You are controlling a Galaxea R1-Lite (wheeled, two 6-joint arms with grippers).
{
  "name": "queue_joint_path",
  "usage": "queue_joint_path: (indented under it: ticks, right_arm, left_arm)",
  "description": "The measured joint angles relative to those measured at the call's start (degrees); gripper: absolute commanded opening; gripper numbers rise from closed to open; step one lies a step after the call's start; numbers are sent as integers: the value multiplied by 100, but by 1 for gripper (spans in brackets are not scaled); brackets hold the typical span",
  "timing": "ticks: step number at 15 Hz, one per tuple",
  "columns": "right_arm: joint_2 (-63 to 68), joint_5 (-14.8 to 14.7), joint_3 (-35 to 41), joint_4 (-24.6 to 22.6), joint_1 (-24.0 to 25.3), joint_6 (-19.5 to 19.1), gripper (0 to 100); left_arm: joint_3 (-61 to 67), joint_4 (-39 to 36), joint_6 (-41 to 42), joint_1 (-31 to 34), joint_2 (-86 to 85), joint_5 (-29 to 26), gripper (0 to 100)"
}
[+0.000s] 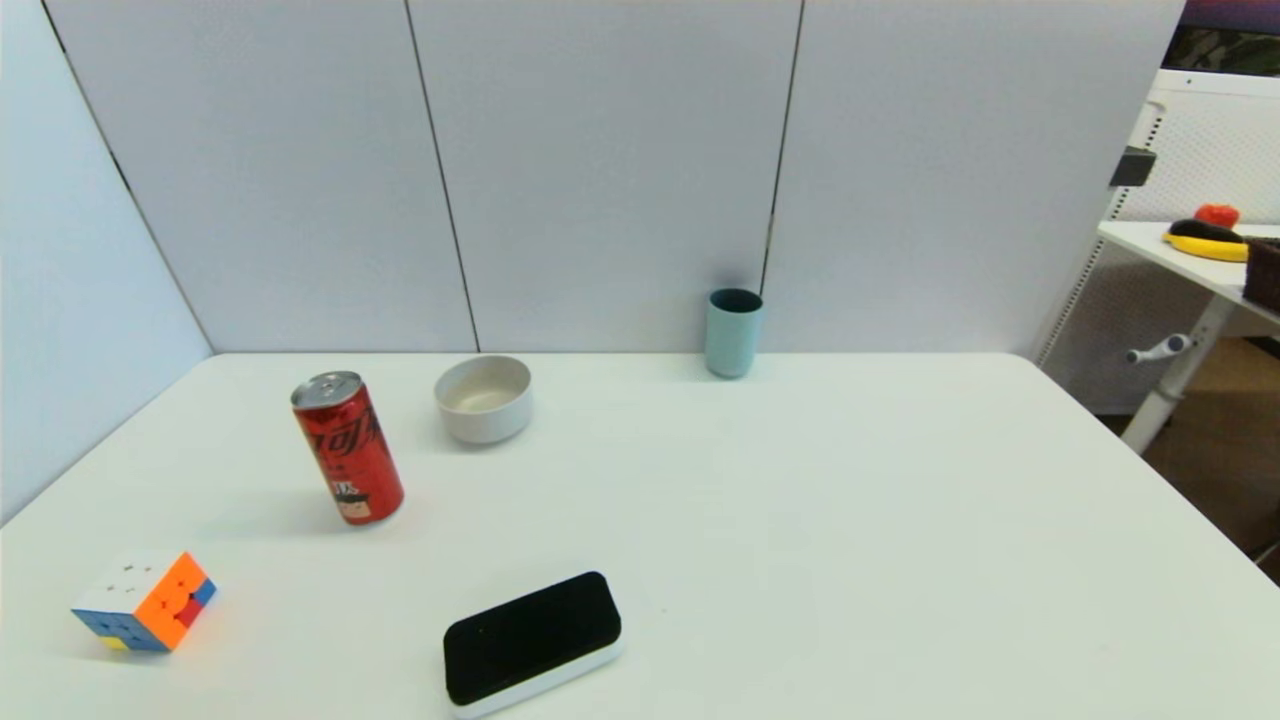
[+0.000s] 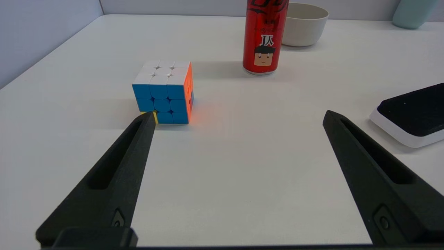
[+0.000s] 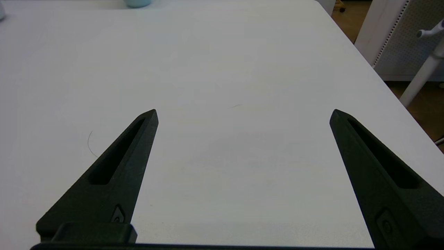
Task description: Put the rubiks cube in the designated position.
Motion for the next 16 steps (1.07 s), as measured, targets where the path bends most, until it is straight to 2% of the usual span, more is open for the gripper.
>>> queue_joint_path:
  ticks: [16]
  right_arm:
    - [0, 2, 0, -1, 0, 0, 100]
  left_arm:
    - [0, 0, -5, 0, 0, 0, 100]
